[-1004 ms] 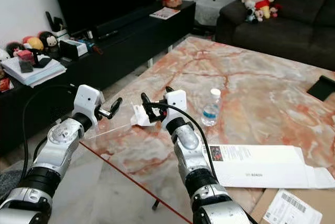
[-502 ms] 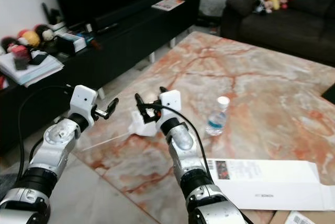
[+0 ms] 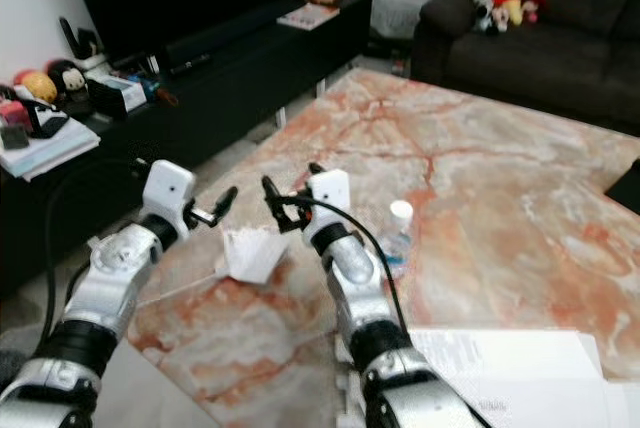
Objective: Picking trash to rubbish bin
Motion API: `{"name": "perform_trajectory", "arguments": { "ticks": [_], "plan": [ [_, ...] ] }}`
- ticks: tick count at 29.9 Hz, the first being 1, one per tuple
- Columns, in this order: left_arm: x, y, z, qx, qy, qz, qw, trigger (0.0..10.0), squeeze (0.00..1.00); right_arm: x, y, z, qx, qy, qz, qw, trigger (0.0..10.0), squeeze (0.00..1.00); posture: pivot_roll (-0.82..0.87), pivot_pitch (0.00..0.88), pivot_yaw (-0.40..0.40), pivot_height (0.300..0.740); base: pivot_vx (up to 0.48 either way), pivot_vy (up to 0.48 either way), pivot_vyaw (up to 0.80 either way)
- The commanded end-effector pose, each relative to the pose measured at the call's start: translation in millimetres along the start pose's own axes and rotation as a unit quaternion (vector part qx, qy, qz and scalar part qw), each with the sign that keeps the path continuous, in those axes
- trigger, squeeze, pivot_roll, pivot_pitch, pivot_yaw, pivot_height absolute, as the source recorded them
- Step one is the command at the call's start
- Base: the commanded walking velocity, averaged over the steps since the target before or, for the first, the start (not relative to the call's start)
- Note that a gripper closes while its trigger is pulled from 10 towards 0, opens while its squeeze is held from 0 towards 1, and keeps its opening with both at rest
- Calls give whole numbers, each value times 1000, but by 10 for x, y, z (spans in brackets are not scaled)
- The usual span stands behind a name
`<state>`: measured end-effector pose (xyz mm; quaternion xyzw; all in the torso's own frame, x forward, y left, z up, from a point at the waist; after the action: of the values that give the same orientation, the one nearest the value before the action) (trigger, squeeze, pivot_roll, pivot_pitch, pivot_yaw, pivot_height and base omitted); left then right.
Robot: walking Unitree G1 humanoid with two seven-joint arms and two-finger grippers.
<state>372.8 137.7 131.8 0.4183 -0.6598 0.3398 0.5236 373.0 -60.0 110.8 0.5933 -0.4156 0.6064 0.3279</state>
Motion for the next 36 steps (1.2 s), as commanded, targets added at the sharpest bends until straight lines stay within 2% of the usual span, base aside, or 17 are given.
{"name": "perform_trajectory", "arguments": {
  "ticks": [1, 14, 17, 22, 31, 36],
  "plan": [
    [-17, 58, -19, -13, 4, -7, 1000, 10000, 0, 53, -50, -82, 10, -2, 9, 1000, 10000, 0, 61, 0, 15, 740, 0, 0, 0],
    [-190, 334, 76, -111, -1, -73, 991, 10000, 0, 38, -45, -104, 13, -4, 8, 1000, 10000, 0, 67, 0, 16, 740, 0, 0, 0],
    [-312, 396, 41, -117, -21, -116, 986, 10000, 0, 35, -43, -104, 15, -4, 7, 1000, 10000, 0, 70, 0, 13, 740, 0, 0, 0],
    [-368, 410, 0, -115, -45, -139, 983, 10000, 0, 33, -39, -100, 14, -3, 6, 1000, 10000, 0, 68, 0, 11, 740, 0, 0, 0],
    [-344, 425, 90, -157, -35, -147, 976, 10000, 0, 30, -36, -94, 14, -3, 6, 1000, 10000, 0, 66, 0, 10, 740, 0, 0, 0],
    [-441, 460, 72, -145, -45, -167, 974, 10000, 0, 25, -36, -97, 14, -4, 5, 1000, 10000, 0, 69, 0, 11, 740, 0, 0, 0]
  ]
}}
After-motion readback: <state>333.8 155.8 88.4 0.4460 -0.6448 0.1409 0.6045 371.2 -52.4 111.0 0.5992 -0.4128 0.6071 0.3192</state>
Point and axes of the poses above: a point about 5 cm out from each wrist's last joint towards the gripper, its own y axis pointing back from the gripper into the wrist, its own x axis along the axis of the wrist's last joint, z = x × y, the point moved 3 cm from there along -y, pointing out of the wrist towards the gripper, and after that the axes turned 1 degree about y, right-handed, at the moved point
